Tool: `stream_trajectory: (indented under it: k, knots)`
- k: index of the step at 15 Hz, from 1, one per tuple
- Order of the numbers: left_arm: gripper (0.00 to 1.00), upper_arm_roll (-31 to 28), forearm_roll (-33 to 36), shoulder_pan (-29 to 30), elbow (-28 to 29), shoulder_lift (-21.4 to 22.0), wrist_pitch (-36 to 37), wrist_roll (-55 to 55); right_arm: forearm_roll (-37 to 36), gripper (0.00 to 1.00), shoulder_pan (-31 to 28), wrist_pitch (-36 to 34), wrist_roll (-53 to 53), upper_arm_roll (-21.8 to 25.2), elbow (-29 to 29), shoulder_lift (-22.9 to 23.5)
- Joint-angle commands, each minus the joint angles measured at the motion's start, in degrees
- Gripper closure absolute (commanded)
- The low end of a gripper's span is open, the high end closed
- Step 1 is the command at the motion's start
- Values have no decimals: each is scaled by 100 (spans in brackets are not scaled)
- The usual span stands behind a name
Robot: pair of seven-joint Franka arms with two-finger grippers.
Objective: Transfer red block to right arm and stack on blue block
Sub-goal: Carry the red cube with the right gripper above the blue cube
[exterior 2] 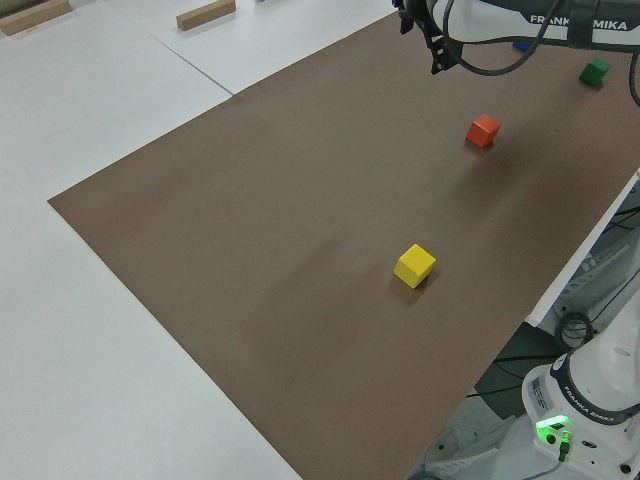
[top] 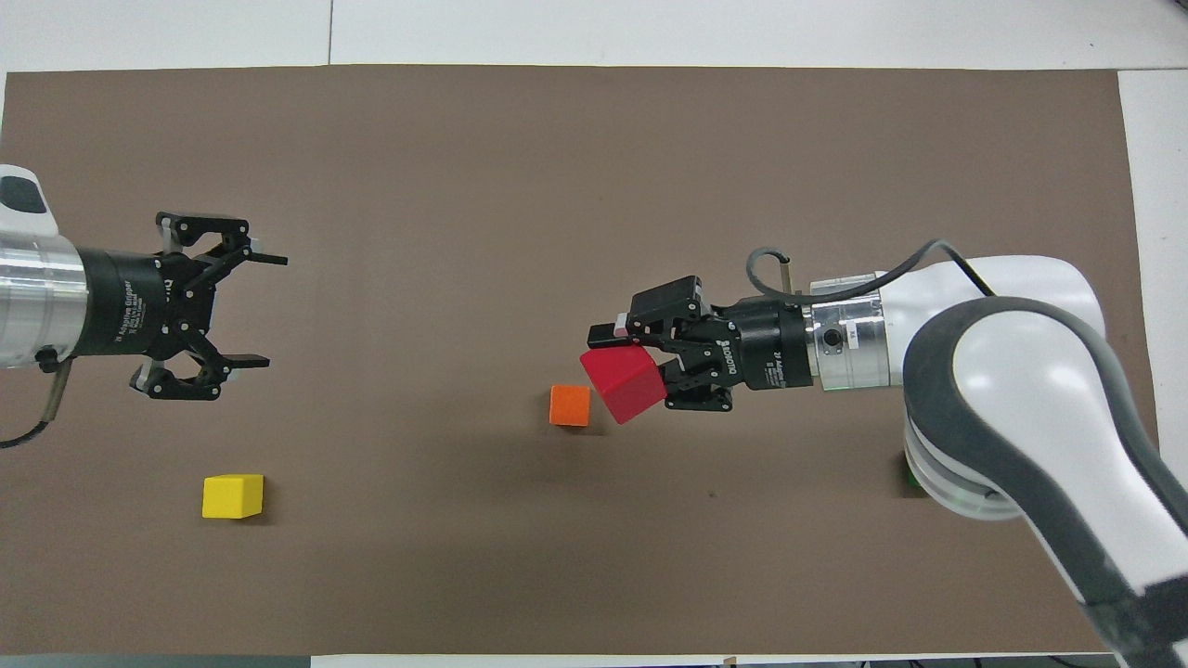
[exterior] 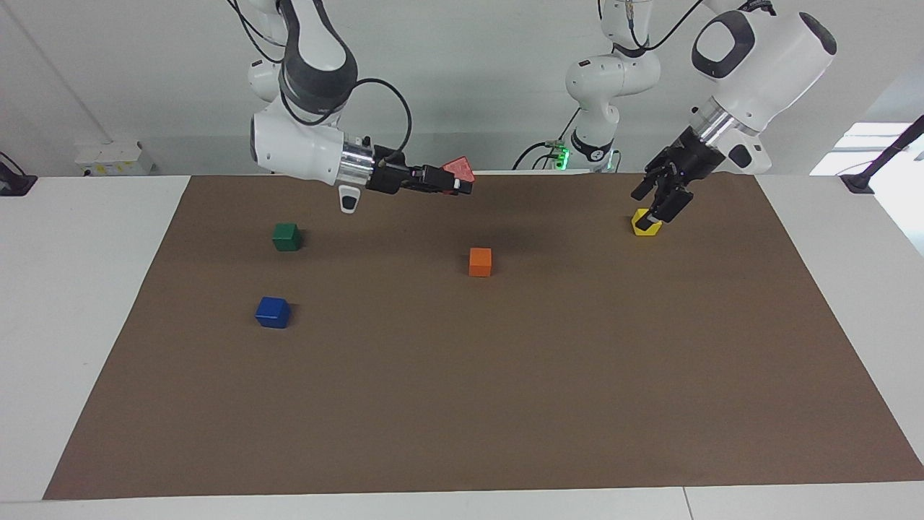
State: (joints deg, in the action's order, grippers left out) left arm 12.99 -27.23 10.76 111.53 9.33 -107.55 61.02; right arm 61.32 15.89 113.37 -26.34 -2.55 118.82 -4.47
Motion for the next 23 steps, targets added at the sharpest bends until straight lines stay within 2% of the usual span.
stream_trajectory:
  k: [1, 5, 8, 11, 13, 15, 18, 20, 22, 23]
  knots:
    - [0, 73, 453, 295, -165, -18, 242, -677, -2081, 100, -112, -43, -521, 35, 71, -89]
    - [0, 73, 1254, 304, -561, -211, 735, -1792, -4553, 100, -656, -114, 82, 26, 80, -45]
    - [0, 72, 1579, 427, -807, -317, 972, -2566, -5724, 100, -1289, 61, 1329, 26, -95, 77]
    - [0, 73, 2194, 383, -940, -361, 1175, -3409, -6709, 100, -1720, 841, 2324, 18, -97, 166]
    - [0, 90, 2319, 330, -913, -361, 1070, -3614, -7219, 100, -1888, 1422, 2677, 18, 0, 183]
    - [0, 116, 2328, 330, -870, -335, 1069, -3605, -7450, 100, -2011, 1861, 2748, 18, 114, 184]
    - [0, 134, 2380, 287, -922, -361, 1051, -3640, -7450, 100, -2116, 2950, 2828, 9, 579, 122]
    - [0, 152, 2801, 155, -1089, -370, 1305, -3842, -7424, 100, -2117, 3706, 2714, 0, 948, 104]
    - [0, 143, 2811, 102, -1220, -396, 1394, -4323, -7415, 100, -2108, 4558, 2408, 0, 1396, 26]
    - [0, 152, 2811, 84, -1412, -492, 1612, -4544, -7415, 100, -2099, 4736, 2232, -9, 1494, 17]
